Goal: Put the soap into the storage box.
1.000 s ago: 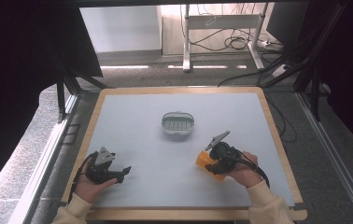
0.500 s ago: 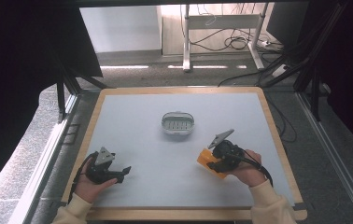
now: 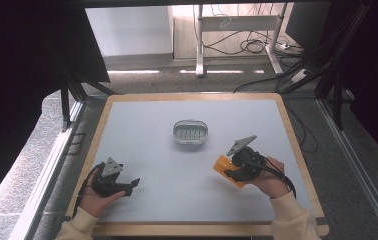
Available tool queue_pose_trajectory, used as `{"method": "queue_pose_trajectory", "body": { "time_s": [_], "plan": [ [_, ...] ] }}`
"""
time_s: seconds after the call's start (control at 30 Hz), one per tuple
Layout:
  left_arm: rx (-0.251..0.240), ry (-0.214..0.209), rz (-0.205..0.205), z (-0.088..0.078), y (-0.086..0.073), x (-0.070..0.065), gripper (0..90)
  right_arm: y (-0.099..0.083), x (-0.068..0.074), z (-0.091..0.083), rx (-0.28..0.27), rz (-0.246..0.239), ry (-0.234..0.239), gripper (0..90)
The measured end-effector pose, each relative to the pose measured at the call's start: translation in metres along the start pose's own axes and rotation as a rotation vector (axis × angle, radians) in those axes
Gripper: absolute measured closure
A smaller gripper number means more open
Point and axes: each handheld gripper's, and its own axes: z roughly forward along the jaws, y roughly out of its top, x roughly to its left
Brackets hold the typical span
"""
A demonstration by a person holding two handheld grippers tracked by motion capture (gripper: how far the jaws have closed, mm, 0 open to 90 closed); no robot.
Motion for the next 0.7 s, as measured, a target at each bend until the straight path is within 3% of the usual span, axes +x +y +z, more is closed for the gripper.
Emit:
{"method": "queue_pose_trajectory", "body": {
  "time_s": [0.33, 0.7],
  "plan": [
    [-0.006, 0.006, 0.003, -0.002, 0.0, -0.001, 17.7, 0.004, 0.001, -0.001, -0.007, -0.015, -0.004, 61.8],
    [-0.003, 0.007, 0.006, -0.002, 0.0, -0.001, 17.7, 0.023, -0.003, -0.004, -0.017, -0.035, -0.004, 61.8]
  ]
}}
